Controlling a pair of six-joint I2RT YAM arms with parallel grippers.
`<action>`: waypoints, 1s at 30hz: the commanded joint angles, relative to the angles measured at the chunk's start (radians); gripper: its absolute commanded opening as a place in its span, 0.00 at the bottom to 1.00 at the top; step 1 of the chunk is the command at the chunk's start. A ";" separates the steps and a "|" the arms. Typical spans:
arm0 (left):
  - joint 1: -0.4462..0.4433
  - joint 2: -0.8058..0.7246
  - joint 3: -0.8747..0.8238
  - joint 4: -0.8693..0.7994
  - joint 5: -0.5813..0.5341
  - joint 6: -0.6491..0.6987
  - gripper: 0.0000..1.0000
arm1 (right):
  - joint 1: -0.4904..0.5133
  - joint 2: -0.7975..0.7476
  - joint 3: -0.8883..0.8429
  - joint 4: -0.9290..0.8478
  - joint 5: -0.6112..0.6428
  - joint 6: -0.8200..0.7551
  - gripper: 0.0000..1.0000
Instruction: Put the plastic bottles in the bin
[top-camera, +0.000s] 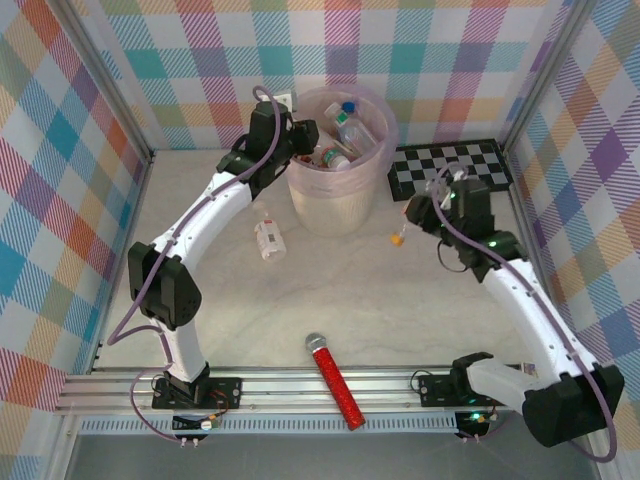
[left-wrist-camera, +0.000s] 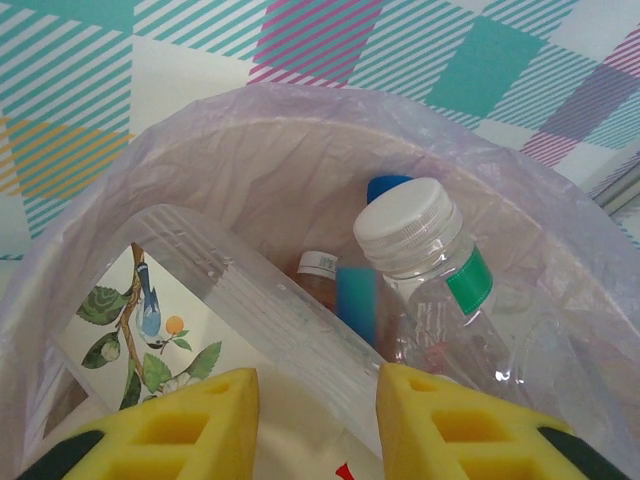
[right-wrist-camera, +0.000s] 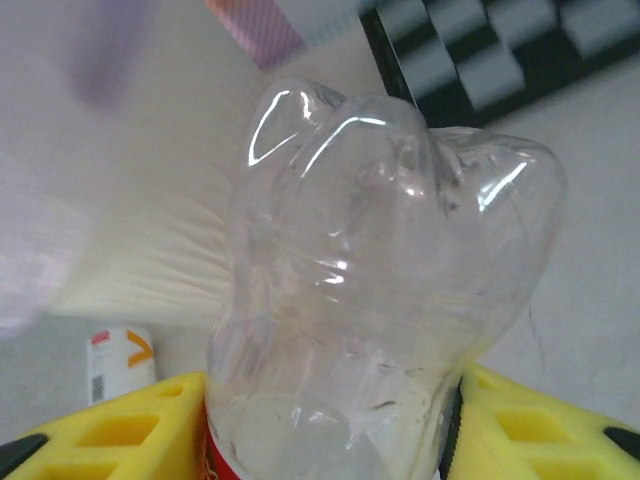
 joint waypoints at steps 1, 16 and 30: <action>-0.015 0.026 -0.076 -0.246 0.097 0.010 0.34 | -0.001 -0.001 0.157 -0.125 -0.024 -0.208 0.51; -0.086 -0.081 -0.202 -0.401 0.136 0.034 0.34 | 0.010 0.323 0.613 -0.061 -0.339 -0.605 0.54; -0.134 -0.233 -0.350 -0.424 0.118 0.016 0.34 | 0.099 0.477 0.756 -0.152 -0.360 -0.727 0.53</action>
